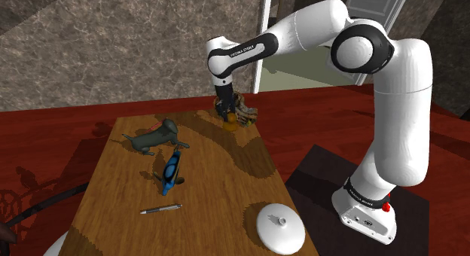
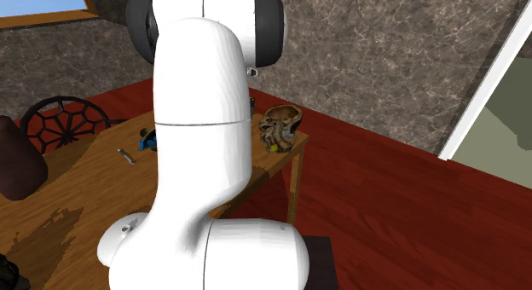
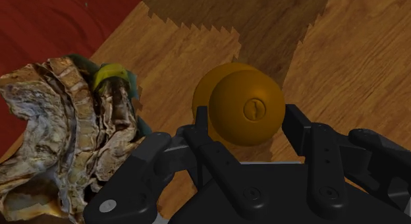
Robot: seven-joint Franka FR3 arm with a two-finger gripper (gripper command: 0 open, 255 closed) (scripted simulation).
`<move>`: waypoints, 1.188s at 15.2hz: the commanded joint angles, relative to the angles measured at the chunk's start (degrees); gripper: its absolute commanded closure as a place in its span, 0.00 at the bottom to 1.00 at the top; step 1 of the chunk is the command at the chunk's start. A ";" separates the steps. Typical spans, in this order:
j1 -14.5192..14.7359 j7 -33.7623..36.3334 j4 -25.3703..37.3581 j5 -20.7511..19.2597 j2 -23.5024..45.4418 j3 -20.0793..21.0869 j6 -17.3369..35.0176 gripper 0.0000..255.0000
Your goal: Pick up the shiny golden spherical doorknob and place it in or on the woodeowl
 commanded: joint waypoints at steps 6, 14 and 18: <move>0.06 0.25 2.76 0.03 -1.87 0.06 -4.63 1.00; -1.40 -1.75 8.37 -0.28 -1.25 -0.72 -9.69 1.00; -4.30 -5.89 15.11 -0.83 3.14 -2.17 -12.12 1.00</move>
